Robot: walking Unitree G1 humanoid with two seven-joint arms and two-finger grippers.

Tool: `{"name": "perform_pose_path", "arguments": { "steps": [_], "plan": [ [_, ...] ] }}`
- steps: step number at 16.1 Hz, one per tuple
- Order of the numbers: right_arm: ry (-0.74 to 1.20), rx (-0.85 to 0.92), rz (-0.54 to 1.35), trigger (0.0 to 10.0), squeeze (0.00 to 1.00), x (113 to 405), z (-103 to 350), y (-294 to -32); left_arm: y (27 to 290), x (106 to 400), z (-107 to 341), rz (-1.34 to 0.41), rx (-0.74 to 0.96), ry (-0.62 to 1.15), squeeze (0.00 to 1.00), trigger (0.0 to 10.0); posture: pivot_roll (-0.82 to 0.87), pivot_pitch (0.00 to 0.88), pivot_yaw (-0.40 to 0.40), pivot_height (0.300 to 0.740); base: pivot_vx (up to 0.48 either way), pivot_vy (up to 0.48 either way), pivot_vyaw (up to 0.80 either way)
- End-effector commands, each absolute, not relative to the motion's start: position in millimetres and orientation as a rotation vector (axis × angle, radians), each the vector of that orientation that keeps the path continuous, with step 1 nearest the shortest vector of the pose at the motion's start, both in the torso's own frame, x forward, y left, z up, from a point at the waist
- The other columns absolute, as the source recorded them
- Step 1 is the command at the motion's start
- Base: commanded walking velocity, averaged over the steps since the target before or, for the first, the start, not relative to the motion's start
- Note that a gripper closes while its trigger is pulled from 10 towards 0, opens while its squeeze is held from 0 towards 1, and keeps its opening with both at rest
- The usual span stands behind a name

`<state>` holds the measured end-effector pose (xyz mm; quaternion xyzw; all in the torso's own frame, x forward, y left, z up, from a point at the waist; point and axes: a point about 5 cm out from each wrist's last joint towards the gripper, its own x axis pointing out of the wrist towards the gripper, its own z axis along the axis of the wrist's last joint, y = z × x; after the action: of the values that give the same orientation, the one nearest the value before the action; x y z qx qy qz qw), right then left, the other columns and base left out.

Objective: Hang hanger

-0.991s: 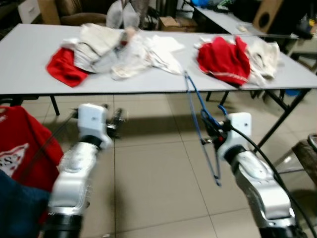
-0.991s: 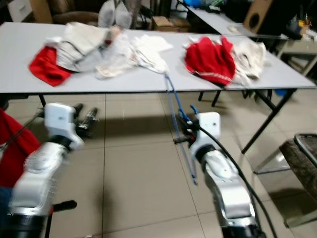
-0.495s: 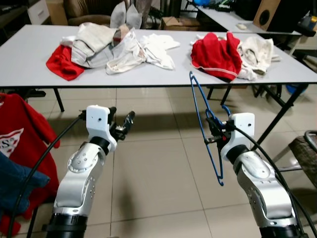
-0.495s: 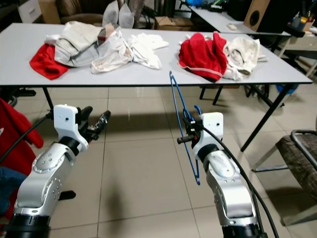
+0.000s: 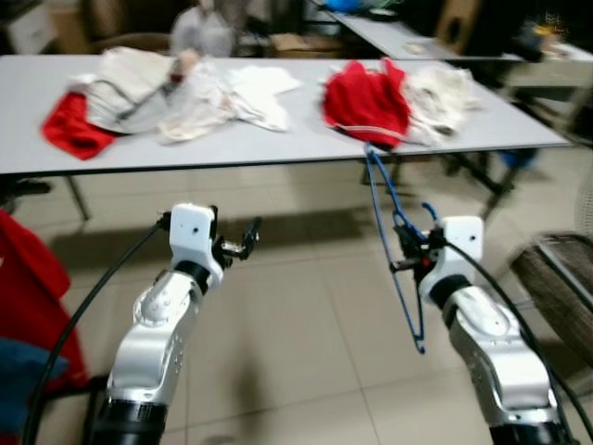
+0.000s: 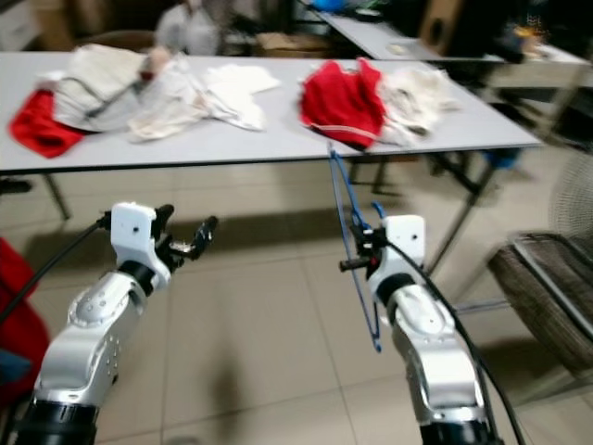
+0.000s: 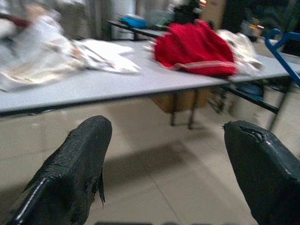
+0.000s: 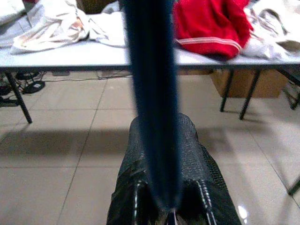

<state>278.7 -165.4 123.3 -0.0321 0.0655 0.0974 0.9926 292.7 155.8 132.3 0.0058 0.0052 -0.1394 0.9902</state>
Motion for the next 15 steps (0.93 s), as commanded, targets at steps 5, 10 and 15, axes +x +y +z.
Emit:
{"name": "perform_pose_path", "arguments": {
  "steps": [5, 10, 15],
  "plan": [
    [0.103, -0.070, 0.198, 10.0, 0.00, 283.0, 131.0, -162.7, 159.8, 295.2, 136.6, -0.259, 0.034, -0.004, 1.00, 10.0, -0.07, 0.000, -0.081, 0.740, 0.451, 0.000, 0.00],
    [0.104, -0.079, 0.199, 10.0, 0.00, 284.4, 130.9, -164.1, 160.3, 295.0, 136.7, -0.255, 0.037, -0.007, 1.00, 10.0, -0.06, 0.000, -0.083, 0.740, 0.452, 0.000, 0.00],
    [0.103, -0.092, 0.222, 10.0, 0.00, 284.6, 132.5, -166.3, 159.9, 294.4, 136.9, -0.250, 0.035, -0.006, 1.00, 10.0, -0.06, 0.000, -0.084, 0.740, 0.453, 0.000, 0.00]
  ]
}}
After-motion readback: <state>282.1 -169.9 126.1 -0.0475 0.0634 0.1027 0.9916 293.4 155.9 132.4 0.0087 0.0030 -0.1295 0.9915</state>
